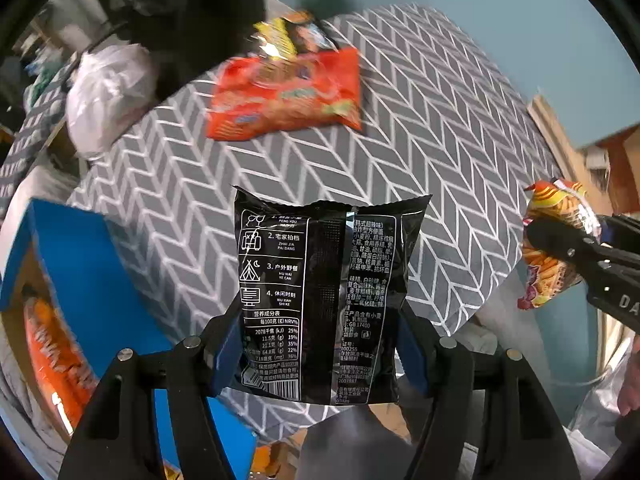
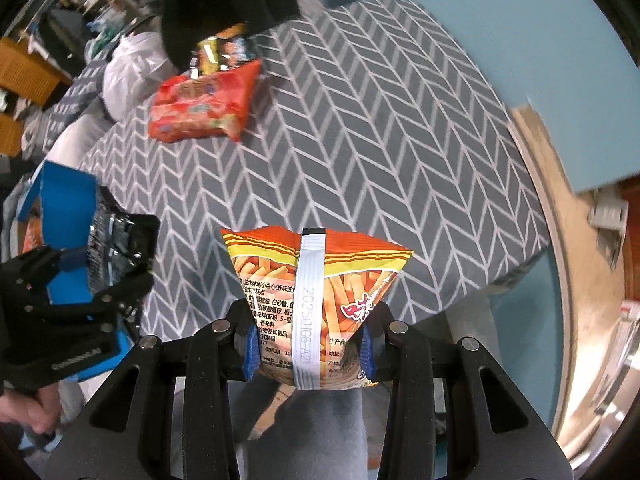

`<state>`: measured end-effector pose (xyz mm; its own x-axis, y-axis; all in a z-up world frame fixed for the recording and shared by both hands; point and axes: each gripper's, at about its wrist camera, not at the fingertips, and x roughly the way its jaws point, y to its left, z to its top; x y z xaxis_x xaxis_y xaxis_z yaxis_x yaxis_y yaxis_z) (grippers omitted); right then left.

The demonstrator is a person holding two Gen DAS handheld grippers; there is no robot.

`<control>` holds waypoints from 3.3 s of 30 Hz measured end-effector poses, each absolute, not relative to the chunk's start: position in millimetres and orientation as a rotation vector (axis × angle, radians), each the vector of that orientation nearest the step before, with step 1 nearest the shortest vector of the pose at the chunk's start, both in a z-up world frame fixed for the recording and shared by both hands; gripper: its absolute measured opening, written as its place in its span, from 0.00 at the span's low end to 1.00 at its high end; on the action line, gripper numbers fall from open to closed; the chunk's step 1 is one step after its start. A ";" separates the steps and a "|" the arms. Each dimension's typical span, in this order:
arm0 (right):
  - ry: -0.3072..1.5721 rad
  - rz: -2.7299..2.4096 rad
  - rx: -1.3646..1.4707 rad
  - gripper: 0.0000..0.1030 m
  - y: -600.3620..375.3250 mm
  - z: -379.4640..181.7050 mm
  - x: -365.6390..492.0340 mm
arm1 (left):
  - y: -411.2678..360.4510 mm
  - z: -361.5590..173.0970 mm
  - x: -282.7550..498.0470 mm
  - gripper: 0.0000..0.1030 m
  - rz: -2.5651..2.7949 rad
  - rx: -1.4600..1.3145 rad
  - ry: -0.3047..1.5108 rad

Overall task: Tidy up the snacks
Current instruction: 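Carry the black packet and stick-snack bag over the box with both tools, then lower both packets into the box and open both tools, then withdraw both tools from the box toward the remaining snacks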

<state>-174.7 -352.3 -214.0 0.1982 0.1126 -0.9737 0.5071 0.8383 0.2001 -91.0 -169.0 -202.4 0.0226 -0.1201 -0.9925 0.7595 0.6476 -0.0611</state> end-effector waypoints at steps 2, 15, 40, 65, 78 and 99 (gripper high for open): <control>1.360 -0.280 0.530 0.35 -346.5 -207.9 -168.5 | -159.6 -189.8 -85.7 0.66 -0.730 0.559 1.382; 1.340 -0.114 0.393 0.35 -294.3 -169.7 -116.7 | -96.9 -140.8 -47.0 0.66 -0.597 0.393 1.349; 1.325 0.308 0.160 0.35 -143.3 -149.3 -6.9 | 57.2 -115.8 2.2 0.66 -0.249 0.092 1.329; 1.351 0.584 -0.030 0.35 0.0 -167.2 93.5 | 153.2 -168.3 46.8 0.66 0.034 -0.119 1.393; 1.358 0.599 -0.054 0.55 8.7 -170.7 102.1 | 158.6 -167.4 53.2 0.76 0.066 -0.148 1.410; 1.307 0.558 -0.068 0.64 -68.7 -158.3 103.0 | 113.4 -130.1 46.7 0.76 0.049 -0.180 1.405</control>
<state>103.0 -68.7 -158.3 0.1492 0.3504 -0.9246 -0.4256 0.8668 0.2598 46.7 113.4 -130.1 0.1662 -0.0727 -0.9834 -0.1409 0.9853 -0.0966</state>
